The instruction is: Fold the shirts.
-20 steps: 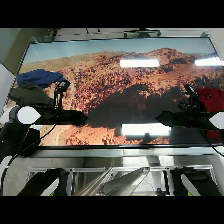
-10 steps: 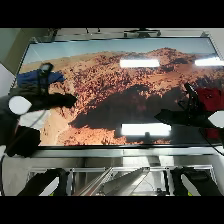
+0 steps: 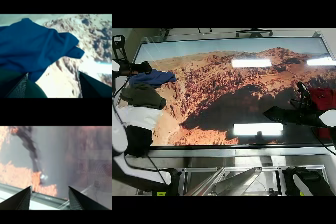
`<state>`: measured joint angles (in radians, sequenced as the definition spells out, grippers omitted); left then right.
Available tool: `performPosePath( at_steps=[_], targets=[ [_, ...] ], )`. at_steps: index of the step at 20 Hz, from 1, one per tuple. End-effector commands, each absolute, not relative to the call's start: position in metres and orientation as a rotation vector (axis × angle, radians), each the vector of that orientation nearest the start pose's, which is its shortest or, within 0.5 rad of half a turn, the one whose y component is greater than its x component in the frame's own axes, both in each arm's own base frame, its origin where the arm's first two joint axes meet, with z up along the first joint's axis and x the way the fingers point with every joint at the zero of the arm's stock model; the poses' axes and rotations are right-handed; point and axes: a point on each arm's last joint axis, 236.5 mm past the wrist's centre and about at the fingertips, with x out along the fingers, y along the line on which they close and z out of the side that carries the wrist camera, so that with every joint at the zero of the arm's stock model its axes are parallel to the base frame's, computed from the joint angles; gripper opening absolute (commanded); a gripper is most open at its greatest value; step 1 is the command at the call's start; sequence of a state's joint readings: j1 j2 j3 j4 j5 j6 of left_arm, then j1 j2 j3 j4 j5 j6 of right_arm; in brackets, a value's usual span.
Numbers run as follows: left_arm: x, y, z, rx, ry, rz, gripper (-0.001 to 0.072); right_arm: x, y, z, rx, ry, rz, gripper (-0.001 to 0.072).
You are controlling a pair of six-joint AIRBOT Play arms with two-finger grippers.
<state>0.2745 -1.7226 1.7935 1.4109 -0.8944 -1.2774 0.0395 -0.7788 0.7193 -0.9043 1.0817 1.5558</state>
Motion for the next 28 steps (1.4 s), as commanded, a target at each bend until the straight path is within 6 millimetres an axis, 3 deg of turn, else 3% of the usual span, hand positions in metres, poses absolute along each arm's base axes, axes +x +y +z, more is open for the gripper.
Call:
performPosePath(
  at_steps=[1, 5, 7, 9, 10, 11, 12, 14, 16, 18, 20, 22, 23, 25, 28],
  targets=[
    [0.624, 0.164, 0.007, 0.057, 0.846, 0.073, 0.072, 0.28, 0.14, 0.06, 0.581, 1.104, 0.383, 0.0513],
    [0.64, 0.169, -0.074, 0.09, 0.902, 0.062, 0.072, 0.281, 0.14, 0.056, 0.584, 1.118, 0.379, 0.0513],
    [0.629, 0.177, -0.112, 0.164, 0.988, 0.07, 0.072, 0.282, 0.14, 0.054, 0.586, 1.127, 0.377, 0.0513],
    [0.618, 0.192, -0.13, 0.23, 1.053, 0.124, 0.0714, 0.282, 0.14, 0.052, 0.588, 1.132, 0.376, 0.0513],
    [0.617, 0.197, -0.129, 0.224, 1.057, 0.16, 0.0579, 0.282, 0.14, 0.052, 0.588, 1.133, 0.375, 0.0512],
    [0.619, 0.193, -0.124, 0.217, 1.048, 0.162, 0.0287, 0.282, 0.14, 0.052, 0.588, 1.133, 0.375, 0.0512],
    [0.622, 0.188, -0.115, 0.216, 1.036, 0.156, 0.0042, 0.282, 0.14, 0.052, 0.588, 1.133, 0.375, 0.0511],
    [0.634, 0.166, -0.08, 0.22, 0.973, 0.133, 0.0029, 0.282, 0.14, 0.052, 0.588, 1.134, 0.376, 0.0503],
    [0.65, 0.122, -0.021, 0.155, 0.853, 0.071, 0.0029, 0.282, 0.14, 0.052, 0.587, 1.134, 0.376, 0.0503],
    [0.653, 0.067, 0.048, 0.067, 0.746, -0.02, 0.0029, 0.282, 0.14, 0.052, 0.587, 1.134, 0.376, 0.0502],
    [0.634, 0.002, 0.115, -0.004, 0.691, -0.147, 0.0029, 0.282, 0.14, 0.052, 0.574, 1.13, 0.384, 0.0502],
    [0.594, -0.065, 0.16, -0.046, 0.713, -0.304, 0.0029, 0.282, 0.139, 0.051, 0.538, 1.12, 0.403, 0.0503],
    [0.571, -0.096, 0.171, -0.058, 0.749, -0.385, 0.0029, 0.282, 0.139, 0.051, 0.52, 1.118, 0.409, 0.0503],
    [0.521, -0.155, 0.171, -0.079, 0.845, -0.543, 0.0029, 0.279, 0.135, 0.046, 0.491, 1.133, 0.399, 0.0503],
    [0.44, -0.223, 0.128, -0.044, 1.085, -0.732, 0.0032, 0.273, 0.127, 0.039, 0.432, 1.16, 0.39, 0.0504]
  ],
)
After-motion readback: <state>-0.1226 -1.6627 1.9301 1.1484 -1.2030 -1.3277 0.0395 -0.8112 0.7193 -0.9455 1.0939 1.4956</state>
